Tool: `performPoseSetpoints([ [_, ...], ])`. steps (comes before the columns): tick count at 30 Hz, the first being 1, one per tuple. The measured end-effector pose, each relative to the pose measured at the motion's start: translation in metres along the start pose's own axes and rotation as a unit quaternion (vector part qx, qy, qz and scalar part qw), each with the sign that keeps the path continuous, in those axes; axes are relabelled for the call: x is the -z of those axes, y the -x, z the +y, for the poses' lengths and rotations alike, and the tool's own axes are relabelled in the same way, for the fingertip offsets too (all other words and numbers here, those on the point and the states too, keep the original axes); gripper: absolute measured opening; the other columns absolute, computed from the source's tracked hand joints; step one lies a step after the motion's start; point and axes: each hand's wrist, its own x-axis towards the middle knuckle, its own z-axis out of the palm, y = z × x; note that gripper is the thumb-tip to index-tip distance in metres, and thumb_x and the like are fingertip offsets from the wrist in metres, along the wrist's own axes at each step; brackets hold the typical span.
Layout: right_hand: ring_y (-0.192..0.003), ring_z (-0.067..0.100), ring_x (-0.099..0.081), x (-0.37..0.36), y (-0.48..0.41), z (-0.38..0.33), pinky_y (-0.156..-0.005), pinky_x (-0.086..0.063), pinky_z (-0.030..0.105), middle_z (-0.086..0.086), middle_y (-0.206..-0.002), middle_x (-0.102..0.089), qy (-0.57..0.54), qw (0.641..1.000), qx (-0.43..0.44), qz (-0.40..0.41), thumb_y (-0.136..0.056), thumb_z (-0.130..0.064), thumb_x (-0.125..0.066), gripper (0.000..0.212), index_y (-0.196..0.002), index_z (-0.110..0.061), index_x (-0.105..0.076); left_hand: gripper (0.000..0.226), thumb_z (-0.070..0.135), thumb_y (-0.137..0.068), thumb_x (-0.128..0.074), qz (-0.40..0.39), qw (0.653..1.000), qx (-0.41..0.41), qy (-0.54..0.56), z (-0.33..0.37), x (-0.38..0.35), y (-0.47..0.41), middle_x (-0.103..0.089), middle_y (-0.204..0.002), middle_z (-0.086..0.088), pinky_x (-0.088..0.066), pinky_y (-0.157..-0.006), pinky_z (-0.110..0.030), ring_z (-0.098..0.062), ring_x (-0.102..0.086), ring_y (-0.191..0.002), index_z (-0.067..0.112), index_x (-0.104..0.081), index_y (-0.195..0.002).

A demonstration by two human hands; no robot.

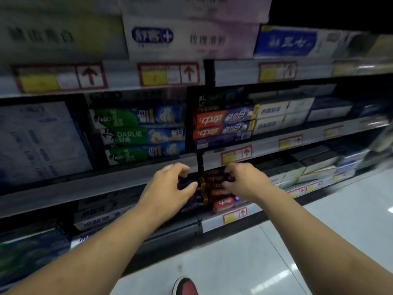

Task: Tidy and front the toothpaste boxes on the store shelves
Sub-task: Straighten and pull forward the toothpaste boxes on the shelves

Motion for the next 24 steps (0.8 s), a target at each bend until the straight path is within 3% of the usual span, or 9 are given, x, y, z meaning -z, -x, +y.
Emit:
performPoseSetpoints([
  [5, -0.088, 0.023, -0.063, 0.04, -0.002, 0.011, -0.075, -0.055, 0.04, 0.006, -0.111, -0.067, -0.2, 0.965, -0.059, 0.162, -0.095, -0.031, -0.062, 0.032, -0.123, -0.017, -0.058, 0.016, 0.029, -0.096, -0.067, 0.115, 0.985, -0.031, 0.127, 0.037, 0.029, -0.017, -0.067, -0.1, 0.018, -0.048, -0.076, -0.007, 0.006, -0.061, -0.091, 0.028, -0.068, -0.112],
  [9, -0.109, 0.024, -0.055, 0.05, -0.007, 0.013, -0.083, -0.041, 0.032, 0.001, -0.119, -0.056, -0.284, 0.918, -0.072, 0.269, -0.094, -0.022, -0.062, 0.03, -0.122, -0.019, -0.052, 0.034, 0.022, -0.099, -0.062, 0.135, 0.966, -0.025, 0.218, 0.058, 0.035, -0.029, -0.064, -0.119, 0.021, -0.044, -0.089, -0.006, 0.009, -0.06, -0.105, 0.025, -0.062, -0.132],
  [11, -0.124, 0.023, -0.051, 0.053, -0.01, 0.01, -0.089, -0.037, 0.029, 0.002, -0.134, -0.05, -0.323, 0.902, -0.073, 0.278, -0.095, -0.023, -0.062, 0.049, -0.141, -0.017, -0.046, 0.042, 0.02, -0.1, -0.06, 0.127, 0.965, -0.031, 0.225, 0.064, 0.032, -0.033, -0.058, -0.126, 0.02, -0.042, -0.095, -0.011, 0.004, -0.057, -0.113, 0.023, -0.055, -0.142],
  [13, -0.124, 0.018, -0.049, 0.055, -0.012, 0.006, -0.092, -0.035, 0.028, -0.002, -0.137, -0.048, -0.359, 0.886, -0.067, 0.285, -0.095, -0.024, -0.062, 0.057, -0.147, -0.017, -0.043, 0.044, 0.017, -0.102, -0.056, 0.124, 0.967, -0.036, 0.221, 0.068, 0.028, -0.037, -0.055, -0.119, 0.025, -0.039, -0.087, -0.003, 0.011, -0.056, -0.103, 0.022, -0.052, -0.145],
  [15, -0.118, 0.012, -0.045, 0.057, -0.014, 0.003, -0.095, -0.035, 0.028, -0.005, -0.132, -0.048, -0.384, 0.874, -0.058, 0.293, -0.095, -0.022, -0.062, 0.053, -0.145, -0.019, -0.045, 0.037, 0.015, -0.102, -0.055, 0.12, 0.968, -0.03, 0.216, 0.069, 0.024, -0.042, -0.054, -0.104, 0.033, -0.04, -0.067, 0.004, 0.022, -0.056, -0.079, 0.028, -0.056, -0.136],
  [17, -0.131, 0.016, -0.044, 0.06, -0.018, 0.002, -0.105, -0.036, 0.031, -0.001, -0.149, -0.044, -0.39, 0.871, -0.07, 0.291, -0.095, -0.025, -0.062, 0.063, -0.152, -0.018, -0.037, 0.028, 0.017, -0.101, -0.056, 0.111, 0.971, -0.014, 0.213, 0.069, 0.023, -0.046, -0.057, -0.094, 0.033, -0.041, -0.057, 0.002, 0.024, -0.055, -0.071, 0.04, -0.056, -0.116],
  [19, -0.141, 0.023, -0.039, 0.063, -0.022, 0.0, -0.109, -0.036, 0.037, 0.001, -0.154, -0.04, -0.403, 0.869, -0.082, 0.276, -0.094, -0.028, -0.063, 0.07, -0.156, -0.017, -0.031, 0.03, 0.021, -0.1, -0.058, 0.096, 0.971, -0.001, 0.219, 0.07, 0.022, -0.049, -0.06, -0.089, 0.032, -0.043, -0.058, -0.002, 0.02, -0.056, -0.071, 0.051, -0.053, -0.096],
  [22, -0.125, 0.025, -0.051, 0.064, -0.028, 0.0, -0.097, -0.044, 0.039, -0.003, -0.128, -0.051, -0.433, 0.864, -0.075, 0.247, -0.091, -0.028, -0.066, 0.052, -0.139, -0.021, -0.045, 0.038, 0.02, -0.098, -0.06, 0.086, 0.968, 0.013, 0.235, 0.07, 0.022, -0.052, -0.059, -0.082, 0.04, -0.04, -0.073, -0.01, 0.017, -0.056, -0.079, 0.055, -0.051, -0.087],
  [24, -0.121, 0.025, -0.054, 0.064, -0.029, -0.002, -0.099, -0.048, 0.044, -0.001, -0.131, -0.055, -0.441, 0.863, -0.07, 0.238, -0.085, -0.033, -0.069, 0.056, -0.135, -0.023, -0.048, 0.038, 0.018, -0.098, -0.061, 0.087, 0.965, 0.024, 0.248, 0.072, 0.022, -0.052, -0.057, -0.077, 0.048, -0.038, -0.076, -0.01, 0.02, -0.055, -0.082, 0.053, -0.052, -0.086],
])
